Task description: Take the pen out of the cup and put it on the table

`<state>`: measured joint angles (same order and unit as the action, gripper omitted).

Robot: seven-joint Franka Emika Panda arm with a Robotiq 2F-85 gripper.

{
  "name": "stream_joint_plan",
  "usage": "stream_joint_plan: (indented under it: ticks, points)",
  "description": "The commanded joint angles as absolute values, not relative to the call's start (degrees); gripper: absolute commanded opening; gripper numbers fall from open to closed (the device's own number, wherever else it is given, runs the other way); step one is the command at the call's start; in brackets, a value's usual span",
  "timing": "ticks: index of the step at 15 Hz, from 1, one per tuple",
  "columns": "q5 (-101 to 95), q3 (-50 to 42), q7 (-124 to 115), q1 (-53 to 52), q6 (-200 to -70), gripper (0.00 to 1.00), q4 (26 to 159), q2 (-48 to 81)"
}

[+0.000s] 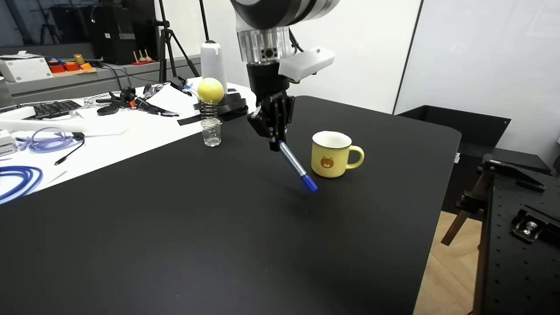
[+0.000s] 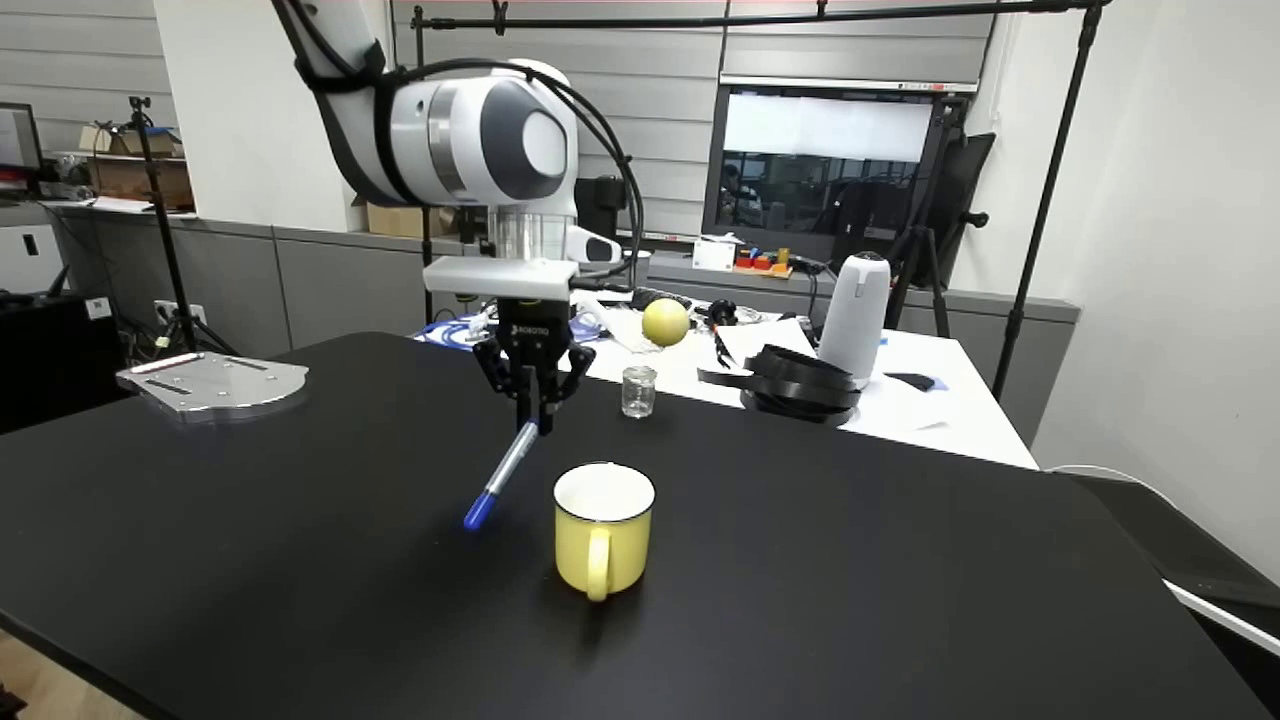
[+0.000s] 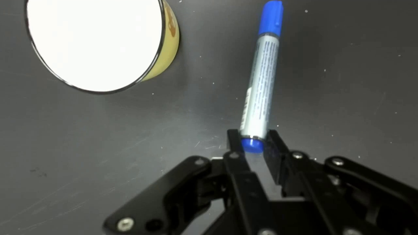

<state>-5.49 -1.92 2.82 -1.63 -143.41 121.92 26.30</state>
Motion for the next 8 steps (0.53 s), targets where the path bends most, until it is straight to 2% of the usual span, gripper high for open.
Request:
stream_joint_plan:
  ticks: [1, 3, 4, 5, 8]
  points:
    - [-5.0, -0.84, 4.79, -0.43, -141.18, 0.06, 117.51, 30.19]
    - [-4.6, -0.51, 5.58, -0.02, -140.21, 0.06, 116.29, 31.54]
    - [-4.31, -0.28, 6.16, 0.3, -139.36, 0.48, 115.64, 32.13]
    - [-4.07, -0.05, 6.57, 0.62, -138.63, 0.49, 115.11, 32.58]
    - [-3.12, 0.46, 8.04, 1.6, -137.03, 0.68, 114.11, 32.96]
